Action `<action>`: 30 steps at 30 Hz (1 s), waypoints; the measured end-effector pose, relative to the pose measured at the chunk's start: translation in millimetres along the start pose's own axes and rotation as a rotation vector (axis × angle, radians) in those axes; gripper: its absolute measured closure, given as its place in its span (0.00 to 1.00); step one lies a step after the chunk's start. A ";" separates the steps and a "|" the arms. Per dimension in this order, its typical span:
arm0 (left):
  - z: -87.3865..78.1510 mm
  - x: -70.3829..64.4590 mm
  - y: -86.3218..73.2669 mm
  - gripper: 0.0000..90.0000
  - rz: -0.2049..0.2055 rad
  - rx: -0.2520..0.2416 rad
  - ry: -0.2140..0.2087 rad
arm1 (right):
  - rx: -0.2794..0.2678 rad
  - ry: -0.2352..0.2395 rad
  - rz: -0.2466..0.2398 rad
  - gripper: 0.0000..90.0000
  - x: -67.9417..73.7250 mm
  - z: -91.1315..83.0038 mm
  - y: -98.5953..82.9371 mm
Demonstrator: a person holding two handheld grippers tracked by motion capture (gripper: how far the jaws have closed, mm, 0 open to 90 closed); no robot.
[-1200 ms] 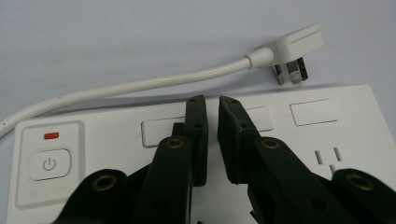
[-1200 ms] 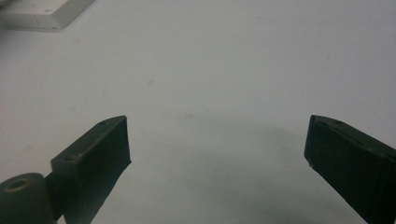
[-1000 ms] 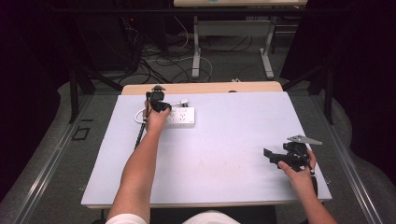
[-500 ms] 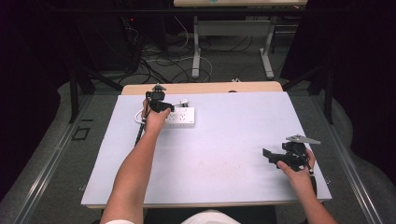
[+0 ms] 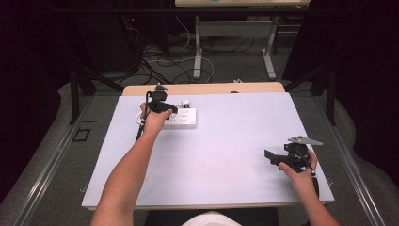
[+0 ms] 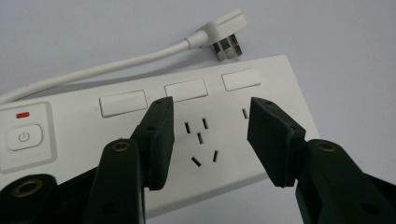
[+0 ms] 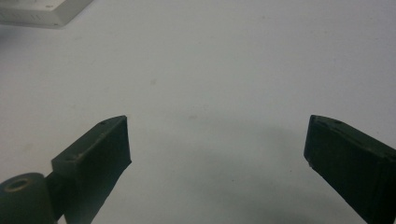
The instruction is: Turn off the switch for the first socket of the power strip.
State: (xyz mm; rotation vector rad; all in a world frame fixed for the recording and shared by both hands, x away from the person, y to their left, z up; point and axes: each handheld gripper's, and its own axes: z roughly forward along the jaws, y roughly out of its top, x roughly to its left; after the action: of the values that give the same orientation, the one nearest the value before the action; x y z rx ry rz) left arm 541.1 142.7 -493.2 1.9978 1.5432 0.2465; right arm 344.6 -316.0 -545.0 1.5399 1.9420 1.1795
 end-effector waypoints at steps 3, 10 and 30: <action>-2.1 0.7 -0.9 0.54 -0.002 0.008 -0.003 | -0.001 0.000 0.001 0.07 0.0 -0.3 0.2; -8.1 5.7 -3.9 0.47 -0.006 0.009 -0.031 | -0.004 0.001 -0.003 0.07 0.2 -0.7 0.4; -40.7 7.1 -13.5 0.35 0.097 -0.043 -0.002 | -0.005 -0.003 -0.019 0.08 0.3 -1.3 0.7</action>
State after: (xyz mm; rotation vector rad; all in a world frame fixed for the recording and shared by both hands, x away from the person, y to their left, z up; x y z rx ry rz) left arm 512.5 165.2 -469.4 2.0413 1.4290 0.3138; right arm 343.9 -316.2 -543.6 1.5166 1.9463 1.1720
